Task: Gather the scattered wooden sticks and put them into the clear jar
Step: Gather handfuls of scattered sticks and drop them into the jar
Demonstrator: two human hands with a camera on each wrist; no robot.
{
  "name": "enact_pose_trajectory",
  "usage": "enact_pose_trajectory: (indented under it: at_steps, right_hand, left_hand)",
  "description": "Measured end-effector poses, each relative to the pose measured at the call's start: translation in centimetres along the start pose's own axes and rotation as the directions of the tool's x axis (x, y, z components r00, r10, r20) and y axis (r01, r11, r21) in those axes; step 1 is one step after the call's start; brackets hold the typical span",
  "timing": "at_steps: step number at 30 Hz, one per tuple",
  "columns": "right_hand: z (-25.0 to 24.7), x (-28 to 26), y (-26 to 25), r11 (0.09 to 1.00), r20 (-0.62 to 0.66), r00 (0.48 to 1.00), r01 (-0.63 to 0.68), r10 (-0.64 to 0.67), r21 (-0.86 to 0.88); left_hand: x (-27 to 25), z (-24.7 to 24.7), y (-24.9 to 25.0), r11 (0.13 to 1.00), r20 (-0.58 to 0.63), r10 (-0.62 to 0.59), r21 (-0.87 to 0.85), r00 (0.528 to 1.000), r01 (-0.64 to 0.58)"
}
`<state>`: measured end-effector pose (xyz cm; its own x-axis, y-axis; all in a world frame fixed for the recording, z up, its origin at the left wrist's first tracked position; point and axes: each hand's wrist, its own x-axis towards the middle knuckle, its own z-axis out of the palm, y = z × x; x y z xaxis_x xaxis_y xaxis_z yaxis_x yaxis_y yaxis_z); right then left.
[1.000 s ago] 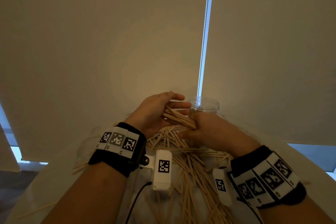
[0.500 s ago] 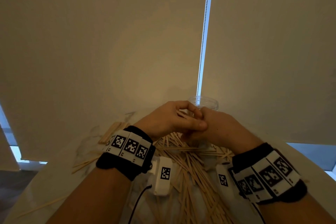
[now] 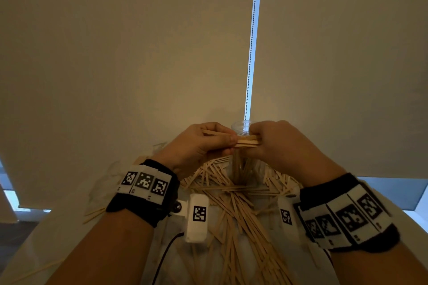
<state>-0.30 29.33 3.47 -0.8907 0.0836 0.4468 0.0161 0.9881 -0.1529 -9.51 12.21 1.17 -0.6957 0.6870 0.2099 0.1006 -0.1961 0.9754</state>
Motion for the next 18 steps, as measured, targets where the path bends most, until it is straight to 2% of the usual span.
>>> enact_pose_trajectory:
  at_steps: [3, 6, 8, 10, 11, 14, 18]
  right_hand:
    - [0.7, 0.2, -0.2, 0.994, -0.02, 0.999, 0.023, -0.025, -0.111]
    - [1.3, 0.1, -0.1, 0.996, 0.013, 1.0, 0.004, -0.003, -0.088]
    - [1.8, 0.3, -0.2, 0.999, 0.051, 0.999, 0.007, -0.004, -0.053]
    - [1.9, 0.4, -0.2, 0.998, 0.108, 0.994, 0.008, -0.014, 0.06]
    - [1.9, 0.4, -0.1, 0.99, 0.125, 0.992, 0.011, -0.028, 0.138]
    - [1.5, 0.2, 0.0, 0.968, 0.076, 0.995, 0.041, -0.062, 0.249]
    - [0.5, 0.1, 0.4, 0.969, 0.014, 1.0, 0.02, -0.024, 0.245]
  left_hand:
    - [-0.1, 1.1, 0.0, 0.999, -0.019, -0.022, 0.045, 1.0, 0.023]
    - [0.5, 1.6, -0.1, 0.988, -0.225, -0.129, 0.059, 0.966, 0.146]
    - [0.9, 1.4, -0.7, 0.973, -0.327, -0.098, 0.166, 0.94, 0.16]
    - [1.1, 0.9, -1.4, 0.933, -0.343, -0.01, 0.336, 0.939, 0.133]
    - [1.1, 0.8, -1.6, 0.922, -0.35, 0.015, 0.367, 0.937, 0.123]
    - [1.0, 0.6, -1.7, 0.942, -0.352, 0.062, 0.33, 0.934, 0.062]
    - [1.1, 1.2, -1.2, 0.962, -0.348, 0.079, 0.273, 0.934, 0.02]
